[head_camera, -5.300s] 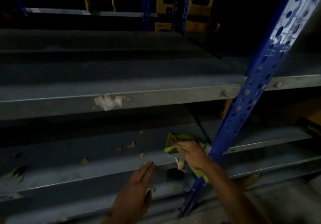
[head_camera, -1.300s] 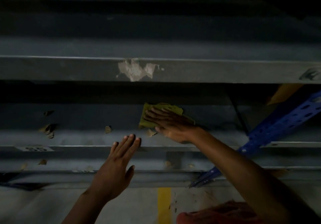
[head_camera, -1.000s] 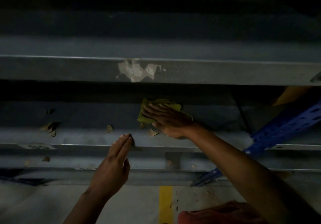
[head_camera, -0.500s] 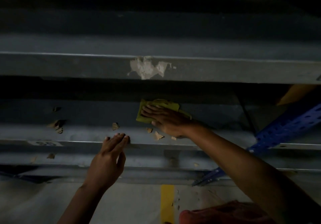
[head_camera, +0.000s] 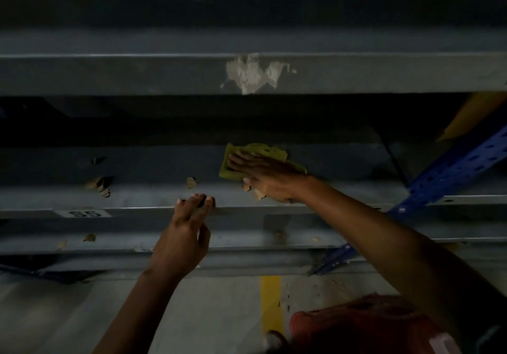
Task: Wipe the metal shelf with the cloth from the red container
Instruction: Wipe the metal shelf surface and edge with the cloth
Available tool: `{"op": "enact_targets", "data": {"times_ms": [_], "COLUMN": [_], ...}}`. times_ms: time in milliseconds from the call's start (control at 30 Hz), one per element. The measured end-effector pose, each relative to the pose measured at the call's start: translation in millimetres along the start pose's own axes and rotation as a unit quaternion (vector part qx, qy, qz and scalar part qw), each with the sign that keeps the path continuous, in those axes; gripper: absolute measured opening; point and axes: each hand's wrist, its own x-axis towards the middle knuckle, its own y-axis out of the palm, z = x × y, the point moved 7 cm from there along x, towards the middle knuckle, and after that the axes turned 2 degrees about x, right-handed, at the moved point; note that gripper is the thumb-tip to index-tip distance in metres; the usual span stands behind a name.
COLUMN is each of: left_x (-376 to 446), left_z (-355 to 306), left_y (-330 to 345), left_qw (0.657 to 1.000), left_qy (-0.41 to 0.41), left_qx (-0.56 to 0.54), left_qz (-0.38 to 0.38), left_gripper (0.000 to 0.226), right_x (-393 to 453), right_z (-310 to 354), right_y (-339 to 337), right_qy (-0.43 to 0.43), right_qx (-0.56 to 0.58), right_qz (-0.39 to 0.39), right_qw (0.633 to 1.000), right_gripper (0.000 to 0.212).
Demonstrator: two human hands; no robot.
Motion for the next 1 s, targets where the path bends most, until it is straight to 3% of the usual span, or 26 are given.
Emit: {"op": "enact_targets", "data": {"times_ms": [267, 467, 533, 700, 833, 1000], "left_x": [0.4, -2.3, -2.1, -7.5, -9.6, -6.9], "left_z": [4.5, 1.2, 0.8, 41.4, 62.2, 65.5], "left_y": [0.8, -5.2, -17.3, -44.4, -44.0, -48.7], "left_qw": [1.0, 0.999, 0.999, 0.994, 0.993, 0.994], "left_qy": [0.02, 0.032, 0.032, -0.076, -0.078, -0.058], "left_qx": [-0.007, -0.013, -0.03, 0.0, 0.016, -0.003], "left_qz": [0.003, -0.011, -0.026, -0.08, -0.088, -0.092], "left_gripper": [0.065, 0.055, 0.05, 0.051, 0.039, 0.033], "right_x": [9.8, -10.6, -18.5, -5.0, 6.8, -14.9], "right_z": [-13.3, 9.7, -1.9, -24.1, -0.7, 36.5], "right_y": [-17.7, 4.3, 1.1, -22.3, -17.1, 1.1], "right_qy": [0.078, -0.004, 0.006, 0.084, 0.076, -0.017], "right_qx": [0.011, 0.04, 0.057, -0.022, -0.005, 0.086], "right_qz": [-0.033, 0.035, 0.024, -0.042, -0.027, 0.018], "right_qw": [0.996, 0.999, 0.998, 0.995, 0.997, 0.996], "right_gripper": [0.052, 0.048, 0.049, 0.051, 0.052, 0.048]}}
